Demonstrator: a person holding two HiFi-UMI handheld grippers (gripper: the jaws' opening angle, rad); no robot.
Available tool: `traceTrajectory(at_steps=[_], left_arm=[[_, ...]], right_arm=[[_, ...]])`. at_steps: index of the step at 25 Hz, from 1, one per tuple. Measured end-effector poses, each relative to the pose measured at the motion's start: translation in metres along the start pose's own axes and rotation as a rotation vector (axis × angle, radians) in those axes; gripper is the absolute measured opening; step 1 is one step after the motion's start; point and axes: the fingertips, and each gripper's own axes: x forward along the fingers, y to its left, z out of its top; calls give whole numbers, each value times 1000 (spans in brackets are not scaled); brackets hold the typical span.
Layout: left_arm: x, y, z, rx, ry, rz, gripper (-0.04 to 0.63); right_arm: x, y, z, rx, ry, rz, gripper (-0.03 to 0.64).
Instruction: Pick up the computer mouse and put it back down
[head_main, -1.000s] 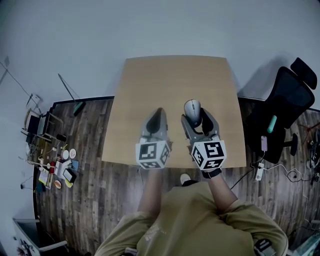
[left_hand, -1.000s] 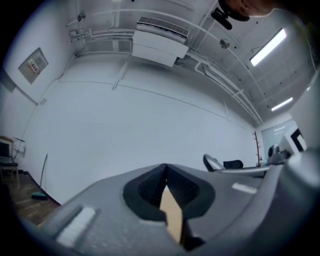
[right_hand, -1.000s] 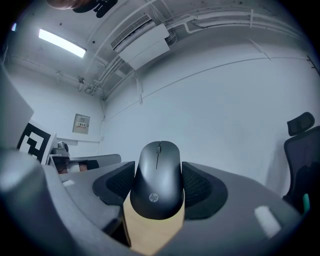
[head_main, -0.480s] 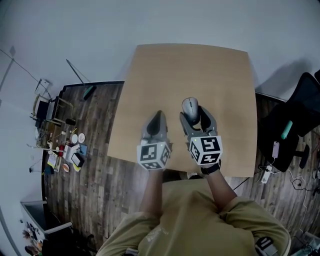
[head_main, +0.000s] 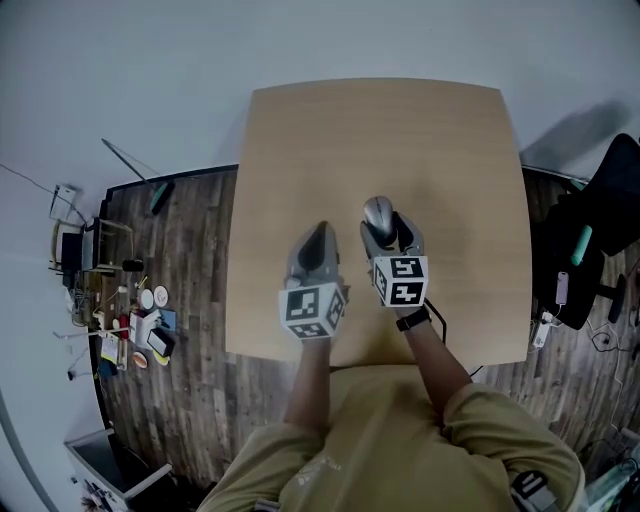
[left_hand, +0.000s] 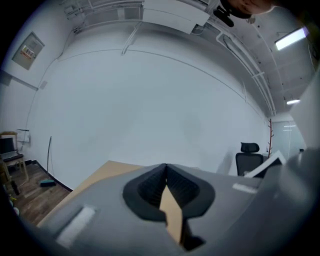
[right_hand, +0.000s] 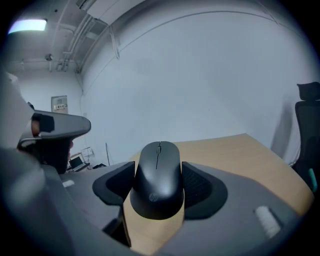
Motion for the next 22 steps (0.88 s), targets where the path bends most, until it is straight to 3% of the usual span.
traceTrajectory(at_steps=[9,15,22], left_arm=[[81,55,-52,-65,110,-97,0],[116,52,-97,-108,179,-166,0],[129,55,-129,-141,231,-193,0]], right_arm=[[125,-69,-52,79,151,-214,298],[171,-112,-101,87,266,-295,298],[186,-128,-141,90,357,-321,301]])
